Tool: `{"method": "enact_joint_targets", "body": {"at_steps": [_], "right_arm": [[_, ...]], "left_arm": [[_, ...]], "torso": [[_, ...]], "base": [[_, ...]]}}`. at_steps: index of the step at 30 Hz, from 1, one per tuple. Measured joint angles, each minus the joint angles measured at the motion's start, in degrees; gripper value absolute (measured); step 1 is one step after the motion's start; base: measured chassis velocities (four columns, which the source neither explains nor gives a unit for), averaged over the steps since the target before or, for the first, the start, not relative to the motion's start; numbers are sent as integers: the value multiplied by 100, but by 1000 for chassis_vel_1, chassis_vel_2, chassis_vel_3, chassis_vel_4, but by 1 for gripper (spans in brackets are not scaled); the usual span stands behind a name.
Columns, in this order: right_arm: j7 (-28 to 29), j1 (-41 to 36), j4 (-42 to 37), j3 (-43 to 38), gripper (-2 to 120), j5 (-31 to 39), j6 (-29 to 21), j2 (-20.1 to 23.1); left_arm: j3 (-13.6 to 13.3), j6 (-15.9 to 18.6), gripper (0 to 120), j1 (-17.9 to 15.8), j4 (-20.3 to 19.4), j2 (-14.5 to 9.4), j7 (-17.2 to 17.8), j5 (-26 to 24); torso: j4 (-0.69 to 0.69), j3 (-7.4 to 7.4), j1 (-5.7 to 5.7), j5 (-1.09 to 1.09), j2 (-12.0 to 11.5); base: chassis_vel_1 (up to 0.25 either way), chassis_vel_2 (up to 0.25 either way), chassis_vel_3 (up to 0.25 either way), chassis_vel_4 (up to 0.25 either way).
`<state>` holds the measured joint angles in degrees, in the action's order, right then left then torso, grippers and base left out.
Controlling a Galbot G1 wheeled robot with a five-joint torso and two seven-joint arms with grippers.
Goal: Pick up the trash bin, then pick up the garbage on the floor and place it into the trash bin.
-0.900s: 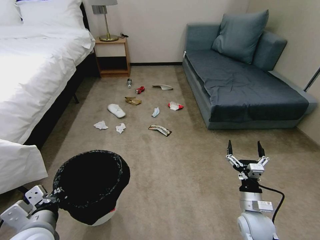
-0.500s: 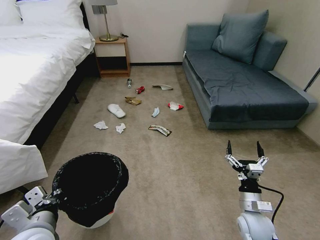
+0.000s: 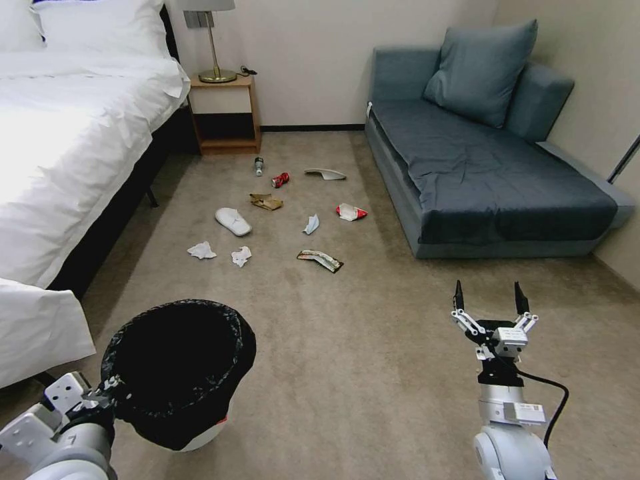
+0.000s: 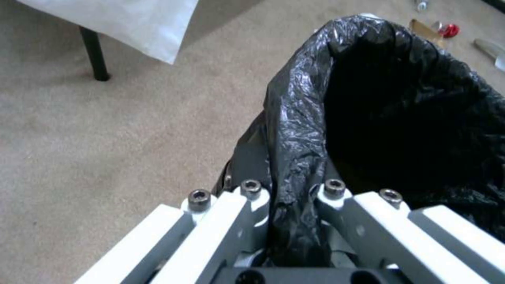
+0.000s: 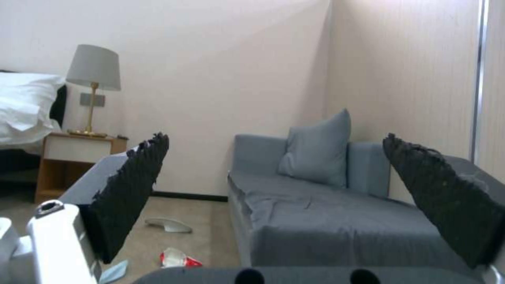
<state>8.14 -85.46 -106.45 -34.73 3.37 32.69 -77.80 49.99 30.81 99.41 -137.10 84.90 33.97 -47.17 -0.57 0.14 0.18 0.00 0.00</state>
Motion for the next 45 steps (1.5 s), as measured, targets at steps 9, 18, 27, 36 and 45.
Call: {"method": "enact_joint_targets", "body": {"at_steps": [9,18,27,36,45], "right_arm": [[1,12,5,8,100,0,7,-2],[2,32,27,19,100,2,15,1],[2,50,38,33,100,4,19,5],[2,56,50,53,100,-2,23,-7],[2,51,43,56,100,-12,25,-17]], "left_arm": [[2,-29,5,-2,11,1,-8,-1],[-10,-19,5,-3,11,21,-11,32],[-7,-81,5,-10,32,16,-30,37],[-31,-258,5,-42,147,15,-42,78],[-21,-292,5,-16,110,-5,-52,73]], "torso": [[0,0,0,0,0],[0,0,0,0,0],[0,0,0,0,0],[0,1,0,0,0],[0,0,0,0,0]], "base": [[0,0,0,0],[0,0,0,0],[-46,43,49,-42],[-104,102,109,-106],[-72,58,54,-67]]}}
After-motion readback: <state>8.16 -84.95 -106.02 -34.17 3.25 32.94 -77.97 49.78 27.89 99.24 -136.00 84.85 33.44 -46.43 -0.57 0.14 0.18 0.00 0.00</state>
